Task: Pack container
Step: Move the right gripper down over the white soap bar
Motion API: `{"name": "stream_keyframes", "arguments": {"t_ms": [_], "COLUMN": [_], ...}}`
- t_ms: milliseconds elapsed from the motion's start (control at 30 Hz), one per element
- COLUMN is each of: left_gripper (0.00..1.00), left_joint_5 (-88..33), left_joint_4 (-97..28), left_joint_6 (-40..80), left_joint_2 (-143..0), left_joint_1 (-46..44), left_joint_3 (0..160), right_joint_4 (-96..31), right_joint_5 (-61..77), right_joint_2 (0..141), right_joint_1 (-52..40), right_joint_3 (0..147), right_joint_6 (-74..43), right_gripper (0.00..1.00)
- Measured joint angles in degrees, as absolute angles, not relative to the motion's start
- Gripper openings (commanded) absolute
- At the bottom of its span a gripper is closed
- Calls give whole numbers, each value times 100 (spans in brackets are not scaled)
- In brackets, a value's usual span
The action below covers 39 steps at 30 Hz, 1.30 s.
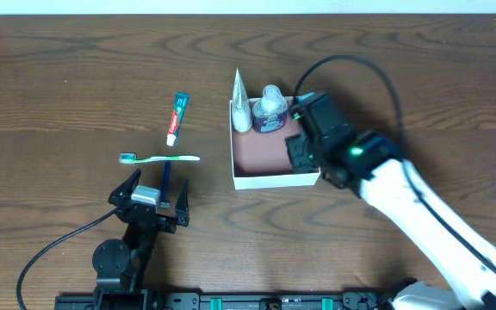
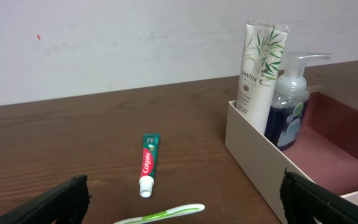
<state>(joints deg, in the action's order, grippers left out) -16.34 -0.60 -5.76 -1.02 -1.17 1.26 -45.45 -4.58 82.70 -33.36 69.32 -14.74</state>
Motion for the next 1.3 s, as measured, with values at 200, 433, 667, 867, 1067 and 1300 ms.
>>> {"name": "stream_keyframes", "arguments": {"t_ms": [200, 433, 667, 867, 1067, 1300], "left_gripper": [98, 98, 98, 98, 98, 98], "left_joint_5": [-1634, -1634, -1634, -1636, -1634, -1634], "left_joint_4": [-60, -60, -60, -60, -60, -60], "left_joint_6": [-576, -576, -574, -576, -574, -574], "left_joint_2": [-102, -102, -102, -102, -102, -102], "left_joint_1": [-117, -117, -117, -117, -117, -117], "left_joint_3": [126, 126, 126, 126, 126, 126], "right_joint_4": [-5568, -6440, -6493, -6222, -5662, -5148], "right_joint_5": [-528, -607, -582, -543, -93, 143], "right_joint_2": [7498, 7408, 7465, 7679, 8191, 8847], "right_joint_1": [-2453, -1131, -565, -64, 537, 762], "right_joint_3": [7264, 7214, 6766, 6326, 6206, 6206], "right_joint_6": [-1476, -1365, -1109, -969, -755, -489], "right_gripper": [63, 76, 97, 99, 99, 99]}}
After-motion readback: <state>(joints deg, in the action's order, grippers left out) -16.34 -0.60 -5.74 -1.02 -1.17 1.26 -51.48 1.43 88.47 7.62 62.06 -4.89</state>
